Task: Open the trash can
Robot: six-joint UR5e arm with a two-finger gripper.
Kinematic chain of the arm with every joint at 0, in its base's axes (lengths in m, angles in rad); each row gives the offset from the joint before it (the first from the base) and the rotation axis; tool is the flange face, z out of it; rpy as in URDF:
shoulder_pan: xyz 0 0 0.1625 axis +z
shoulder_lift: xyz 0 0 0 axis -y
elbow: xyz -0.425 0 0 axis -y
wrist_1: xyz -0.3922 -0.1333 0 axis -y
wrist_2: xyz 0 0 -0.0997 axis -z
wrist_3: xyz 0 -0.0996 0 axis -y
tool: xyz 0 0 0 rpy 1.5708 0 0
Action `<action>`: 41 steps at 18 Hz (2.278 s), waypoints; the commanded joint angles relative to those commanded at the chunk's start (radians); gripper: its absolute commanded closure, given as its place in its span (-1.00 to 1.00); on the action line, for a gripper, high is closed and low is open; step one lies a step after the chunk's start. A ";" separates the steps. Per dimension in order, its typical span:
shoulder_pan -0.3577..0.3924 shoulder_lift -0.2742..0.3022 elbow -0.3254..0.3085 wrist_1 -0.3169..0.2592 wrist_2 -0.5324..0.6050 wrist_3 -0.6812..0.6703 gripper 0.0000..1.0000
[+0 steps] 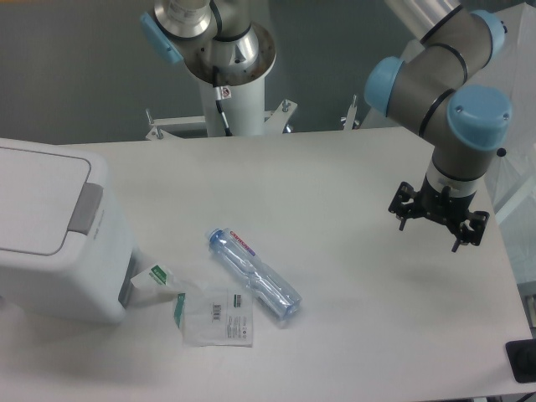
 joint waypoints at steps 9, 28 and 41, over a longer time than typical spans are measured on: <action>-0.014 0.014 -0.011 -0.003 -0.017 -0.051 -1.00; -0.337 0.141 0.052 -0.015 -0.291 -0.598 -1.00; -0.449 0.242 0.032 -0.014 -0.445 -0.912 -1.00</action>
